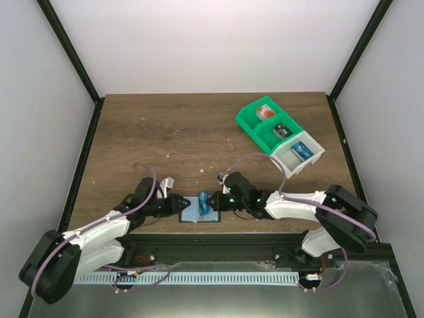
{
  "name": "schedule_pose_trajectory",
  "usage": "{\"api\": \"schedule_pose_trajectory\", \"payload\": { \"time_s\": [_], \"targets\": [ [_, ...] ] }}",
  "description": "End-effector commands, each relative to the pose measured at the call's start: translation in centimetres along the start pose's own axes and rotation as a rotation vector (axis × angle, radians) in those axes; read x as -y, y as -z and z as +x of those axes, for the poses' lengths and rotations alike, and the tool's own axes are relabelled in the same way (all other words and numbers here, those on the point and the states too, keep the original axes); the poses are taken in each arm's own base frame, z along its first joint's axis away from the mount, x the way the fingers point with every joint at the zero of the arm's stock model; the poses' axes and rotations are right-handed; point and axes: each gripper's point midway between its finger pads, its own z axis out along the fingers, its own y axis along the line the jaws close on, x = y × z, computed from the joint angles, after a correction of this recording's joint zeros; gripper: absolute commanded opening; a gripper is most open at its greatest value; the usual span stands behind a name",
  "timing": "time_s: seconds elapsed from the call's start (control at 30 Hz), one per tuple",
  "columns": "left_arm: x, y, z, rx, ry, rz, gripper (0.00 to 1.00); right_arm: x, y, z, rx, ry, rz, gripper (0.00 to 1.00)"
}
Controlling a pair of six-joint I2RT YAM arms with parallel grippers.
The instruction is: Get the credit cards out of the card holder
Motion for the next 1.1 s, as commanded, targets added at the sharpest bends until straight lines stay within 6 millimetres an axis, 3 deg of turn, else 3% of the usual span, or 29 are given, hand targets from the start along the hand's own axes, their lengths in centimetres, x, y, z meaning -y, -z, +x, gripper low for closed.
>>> {"api": "schedule_pose_trajectory", "payload": {
  "time_s": [0.0,0.13,0.2,0.33,0.5,0.7,0.77,0.83,0.93,1.0,1.07],
  "targets": [
    [4.3,1.5,-1.6,0.023,-0.122,0.085,0.41,0.2,2.0,-0.1,-0.015,0.136,0.030,0.01],
    [7.5,2.9,-1.9,0.006,-0.207,0.157,0.61,-1.4,4.4,0.4,-0.038,0.263,-0.010,0.01],
    [8.9,3.5,-1.6,-0.014,-0.255,0.204,0.66,-3.3,5.9,1.1,-0.067,0.330,-0.109,0.01],
    [11.0,4.0,0.3,-0.101,-0.305,0.365,0.65,-6.1,8.8,2.9,-0.130,0.389,-0.280,0.01],
    [12.5,4.8,2.0,-0.177,-0.311,0.502,0.62,-8.7,11.7,3.6,-0.118,0.423,-0.423,0.01],
    [13.0,5.2,2.5,-0.200,-0.304,0.546,0.59,-8.7,11.9,3.6,-0.114,0.437,-0.447,0.00],
    [13.1,5.3,2.7,-0.213,-0.301,0.559,0.55,-9.2,12.0,3.5,-0.115,0.440,-0.468,0.00],
    [13.1,5.4,3.0,-0.222,-0.299,0.570,0.45,-9.4,12.0,3.4,-0.109,0.440,-0.474,0.00],
    [12.9,5.5,3.2,-0.224,-0.298,0.576,0.15,-9.4,11.8,2.9,-0.102,0.435,-0.459,0.00],
    [12.9,5.5,3.3,-0.228,-0.294,0.579,0.01,-9.6,11.7,2.8,-0.100,0.428,-0.461,0.02],
    [13.0,5.6,3.4,-0.229,-0.294,0.583,0.00,-9.6,11.6,2.5,-0.093,0.415,-0.460,0.05]
  ]
}}
